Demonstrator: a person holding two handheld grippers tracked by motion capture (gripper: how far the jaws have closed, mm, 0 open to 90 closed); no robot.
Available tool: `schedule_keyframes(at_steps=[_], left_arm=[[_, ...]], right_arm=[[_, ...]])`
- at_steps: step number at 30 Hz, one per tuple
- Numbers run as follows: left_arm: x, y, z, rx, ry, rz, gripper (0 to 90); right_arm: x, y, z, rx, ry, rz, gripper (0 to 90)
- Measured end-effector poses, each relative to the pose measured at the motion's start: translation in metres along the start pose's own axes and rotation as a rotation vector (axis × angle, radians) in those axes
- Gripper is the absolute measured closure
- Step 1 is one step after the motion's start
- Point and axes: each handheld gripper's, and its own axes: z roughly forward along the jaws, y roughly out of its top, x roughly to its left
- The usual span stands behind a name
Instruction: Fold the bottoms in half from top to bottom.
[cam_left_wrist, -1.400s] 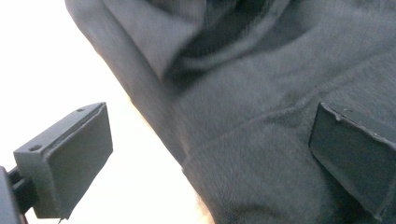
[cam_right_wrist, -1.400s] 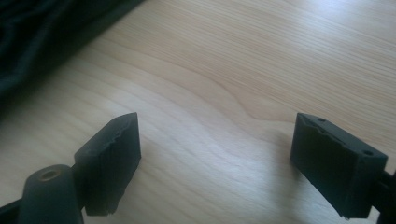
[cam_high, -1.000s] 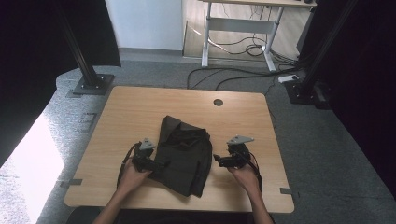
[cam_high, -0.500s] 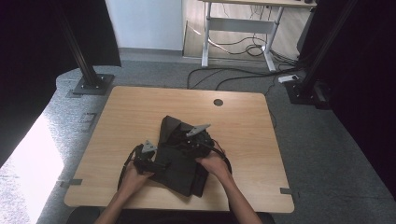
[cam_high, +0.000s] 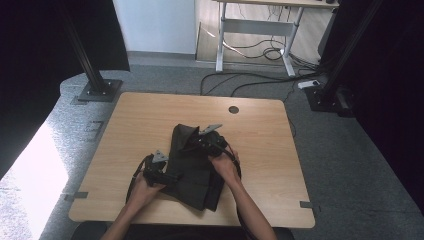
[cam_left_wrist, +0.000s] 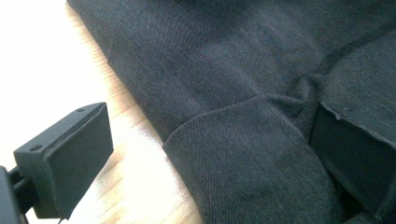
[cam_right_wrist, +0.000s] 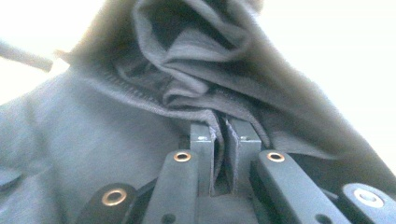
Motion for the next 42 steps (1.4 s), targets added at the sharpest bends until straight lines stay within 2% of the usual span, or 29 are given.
schedule_keyframes(at_steps=[2,5,8,11,13,15,19,23,26,30,33,36,39,42], left_arm=[[0.0,0.0,0.0,0.0,-0.001,-0.002,0.0],[0.0,0.0,0.0,0.001,-0.003,-0.004,0.0],[0.0,0.0,0.0,0.002,-0.004,-0.006,0.0],[0.0,0.0,0.0,0.001,-0.005,-0.007,0.0],[0.0,0.0,0.0,0.001,-0.005,-0.006,0.0],[0.001,0.0,0.0,0.002,-0.01,-0.01,0.0],[0.002,0.001,0.0,0.0,-0.019,-0.012,0.0],[0.0,0.007,-0.007,-0.01,-0.003,0.033,0.0],[-0.004,0.016,-0.022,-0.039,0.029,0.085,0.2],[0.002,0.022,-0.045,-0.055,0.049,0.112,0.0],[0.014,0.017,-0.057,-0.06,0.095,0.131,0.0],[0.03,0.004,-0.061,-0.055,0.111,0.098,0.0],[0.043,-0.012,-0.058,-0.014,0.133,0.081,0.0],[0.054,-0.025,-0.054,0.037,0.16,0.086,0.0]], right_arm=[[-0.013,0.003,-0.005,-0.019,-0.033,0.021,82.1],[-0.036,0.004,-0.009,-0.027,-0.058,0.072,79.6],[-0.059,0.002,-0.009,-0.021,-0.102,0.12,74.3],[-0.08,-0.003,-0.009,-0.017,-0.123,0.176,67.2],[-0.089,-0.008,-0.011,-0.013,-0.127,0.201,63.4],[-0.093,-0.012,-0.014,-0.012,-0.133,0.204,58.1],[-0.09,-0.018,-0.023,-0.012,-0.121,0.17,47.6],[-0.078,-0.024,-0.033,-0.015,-0.114,0.111,36.6],[-0.069,-0.03,-0.042,-0.026,-0.109,0.077,28.6],[-0.06,-0.043,-0.059,-0.052,-0.108,0.06,22.5],[-0.056,-0.059,-0.071,-0.075,-0.107,0.074,20.0],[-0.054,-0.083,-0.081,-0.081,-0.107,0.084,18.3],[-0.054,-0.109,-0.085,-0.072,-0.123,0.12,15.0],[-0.055,-0.132,-0.086,-0.063,-0.132,0.165,13.7]])
